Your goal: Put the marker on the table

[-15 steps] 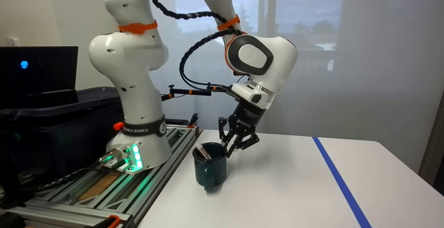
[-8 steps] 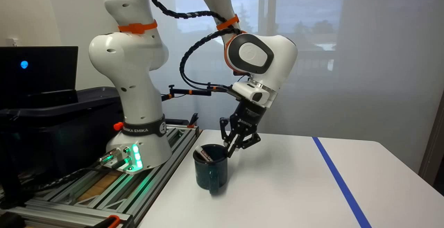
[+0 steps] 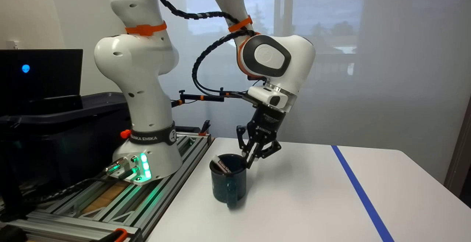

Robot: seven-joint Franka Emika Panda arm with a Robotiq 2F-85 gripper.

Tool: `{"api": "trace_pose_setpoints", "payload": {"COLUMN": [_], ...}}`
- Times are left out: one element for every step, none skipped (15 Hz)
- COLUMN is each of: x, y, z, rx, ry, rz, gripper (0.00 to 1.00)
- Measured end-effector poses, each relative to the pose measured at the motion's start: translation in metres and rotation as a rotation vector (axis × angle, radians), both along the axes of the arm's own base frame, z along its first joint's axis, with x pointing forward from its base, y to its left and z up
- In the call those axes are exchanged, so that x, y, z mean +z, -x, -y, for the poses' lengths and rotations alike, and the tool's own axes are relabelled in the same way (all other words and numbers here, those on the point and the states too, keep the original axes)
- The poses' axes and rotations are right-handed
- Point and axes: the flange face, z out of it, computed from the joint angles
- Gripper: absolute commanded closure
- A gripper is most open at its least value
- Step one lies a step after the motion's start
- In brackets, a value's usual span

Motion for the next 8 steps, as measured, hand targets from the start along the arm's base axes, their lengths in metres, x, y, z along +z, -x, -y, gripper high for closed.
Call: {"api": "trace_pose_setpoints", "payload": {"x": [0.001, 0.001, 0.002, 0.003, 0.004, 0.005, 0.007, 0.008], "y": [-0.001, -0.003, -0.005, -0.007, -0.009, -0.011, -0.013, -0.015], "z": [0.000, 0.001, 0.001, 0.001, 0.002, 0.002, 0.002, 0.003], "rx": [0.000, 0.000, 0.000, 0.001, 0.003, 0.005, 0.007, 0.009], "ry": [0.001, 0.003, 0.006, 0.008, 0.009, 0.009, 0.010, 0.011], "rz": [0.010, 0.019, 0.029, 0.041, 0.049, 0.057, 0.065, 0.074], "gripper": [0.96, 0.97, 0.97, 0.97, 0.97, 0.97, 0.97, 0.97]}}
